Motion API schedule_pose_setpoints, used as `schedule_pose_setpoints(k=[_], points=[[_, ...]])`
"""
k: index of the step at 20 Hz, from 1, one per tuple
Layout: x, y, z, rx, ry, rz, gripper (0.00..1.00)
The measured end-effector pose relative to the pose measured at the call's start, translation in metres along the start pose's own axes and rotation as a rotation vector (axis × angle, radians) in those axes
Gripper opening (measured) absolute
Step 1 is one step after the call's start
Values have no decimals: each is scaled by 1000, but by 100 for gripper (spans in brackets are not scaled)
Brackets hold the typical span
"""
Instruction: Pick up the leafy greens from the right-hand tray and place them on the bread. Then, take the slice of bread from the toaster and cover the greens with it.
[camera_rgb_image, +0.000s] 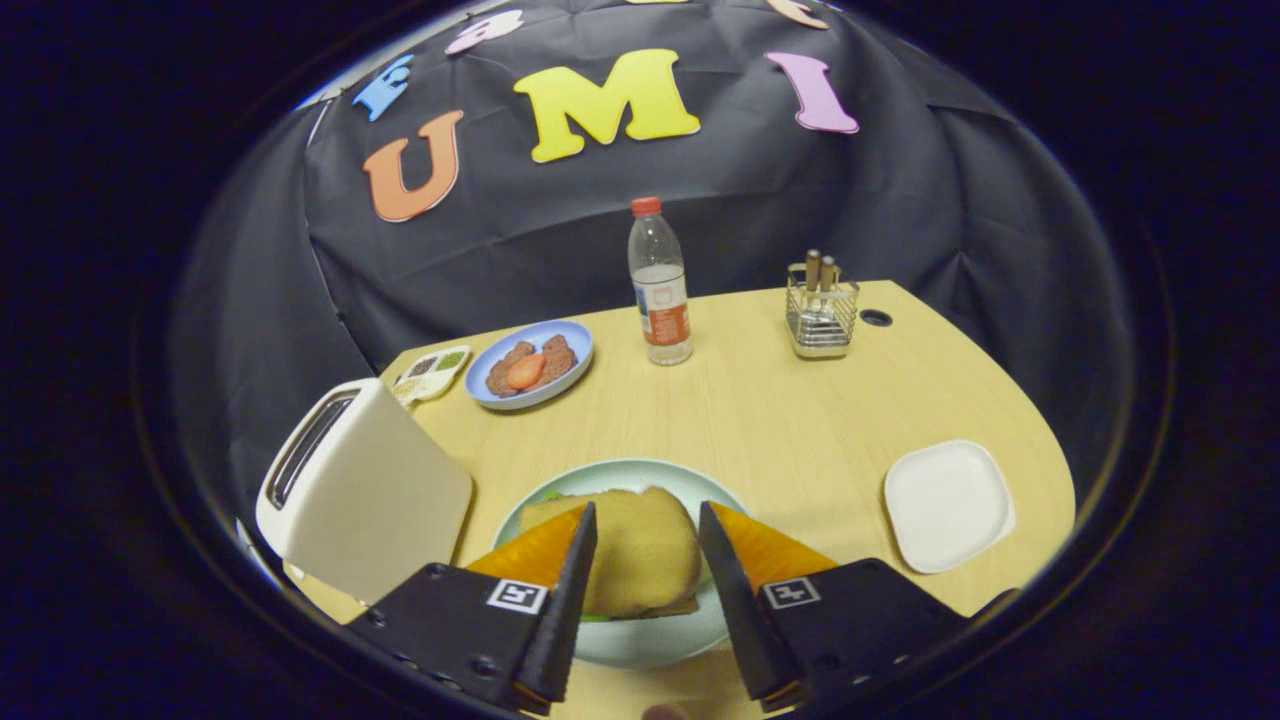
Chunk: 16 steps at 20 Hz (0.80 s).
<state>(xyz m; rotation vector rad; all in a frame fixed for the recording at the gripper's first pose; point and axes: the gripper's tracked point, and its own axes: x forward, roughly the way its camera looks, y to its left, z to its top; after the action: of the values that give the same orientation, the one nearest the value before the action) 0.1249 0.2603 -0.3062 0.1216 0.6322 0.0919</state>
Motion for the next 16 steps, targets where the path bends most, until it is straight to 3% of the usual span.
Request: schedule_pose_setpoints(k=[5,11,16], points=[[-45,-24,60,-104,-165,3,95],[-155,-70,154,-188,-388,-29,96],[-248,-105,200,-210,-504,-39,96]])
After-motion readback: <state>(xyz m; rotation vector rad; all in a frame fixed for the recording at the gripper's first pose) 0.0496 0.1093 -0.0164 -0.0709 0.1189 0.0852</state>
